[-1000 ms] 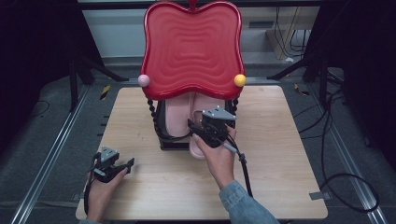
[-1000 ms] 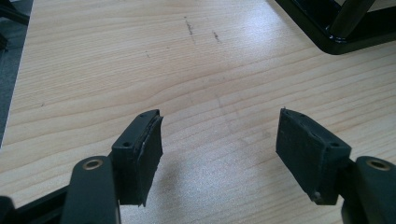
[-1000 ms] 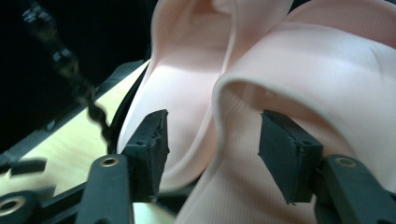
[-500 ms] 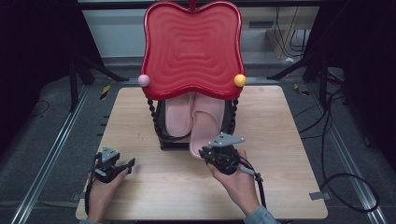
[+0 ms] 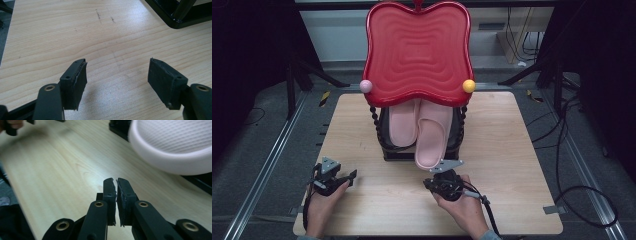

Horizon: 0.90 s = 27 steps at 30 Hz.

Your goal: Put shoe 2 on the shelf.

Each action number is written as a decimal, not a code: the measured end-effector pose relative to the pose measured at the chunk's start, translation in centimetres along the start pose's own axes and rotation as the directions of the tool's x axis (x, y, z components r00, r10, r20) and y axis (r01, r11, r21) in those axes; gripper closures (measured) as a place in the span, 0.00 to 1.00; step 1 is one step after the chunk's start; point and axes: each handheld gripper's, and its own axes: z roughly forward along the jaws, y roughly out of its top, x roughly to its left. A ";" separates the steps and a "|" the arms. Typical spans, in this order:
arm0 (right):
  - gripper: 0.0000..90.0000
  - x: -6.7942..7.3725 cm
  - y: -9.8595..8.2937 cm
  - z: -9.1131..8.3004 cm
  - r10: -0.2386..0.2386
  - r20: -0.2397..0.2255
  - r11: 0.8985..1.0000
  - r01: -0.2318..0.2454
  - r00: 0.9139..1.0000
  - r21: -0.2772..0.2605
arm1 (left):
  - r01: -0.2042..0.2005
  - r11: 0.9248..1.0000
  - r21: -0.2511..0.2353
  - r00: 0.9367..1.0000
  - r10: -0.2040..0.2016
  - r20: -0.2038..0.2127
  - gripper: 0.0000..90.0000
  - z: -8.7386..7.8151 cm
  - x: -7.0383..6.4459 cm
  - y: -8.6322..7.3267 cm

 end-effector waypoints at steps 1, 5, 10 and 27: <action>0.96 -0.3 0.2 0.1 0.009 0.014 1.000 -0.009 1.000 0.000 | -0.002 1.000 0.001 1.000 0.002 0.000 0.34 0.0 0.0 0.0; 1.00 -1.4 1.1 -0.1 0.029 0.039 0.999 -0.028 0.999 -0.028 | 0.000 1.000 0.003 1.000 0.000 -0.001 0.34 0.0 0.1 0.0; 1.00 -2.6 2.7 -0.7 0.046 0.051 0.998 -0.043 0.998 -0.048 | 0.002 1.000 0.000 1.000 -0.002 0.000 0.34 -0.1 0.1 0.0; 1.00 -6.5 6.0 0.1 0.172 0.044 0.984 -0.169 0.984 -0.065 | 0.002 1.000 0.000 1.000 -0.002 0.002 0.34 0.0 0.1 0.0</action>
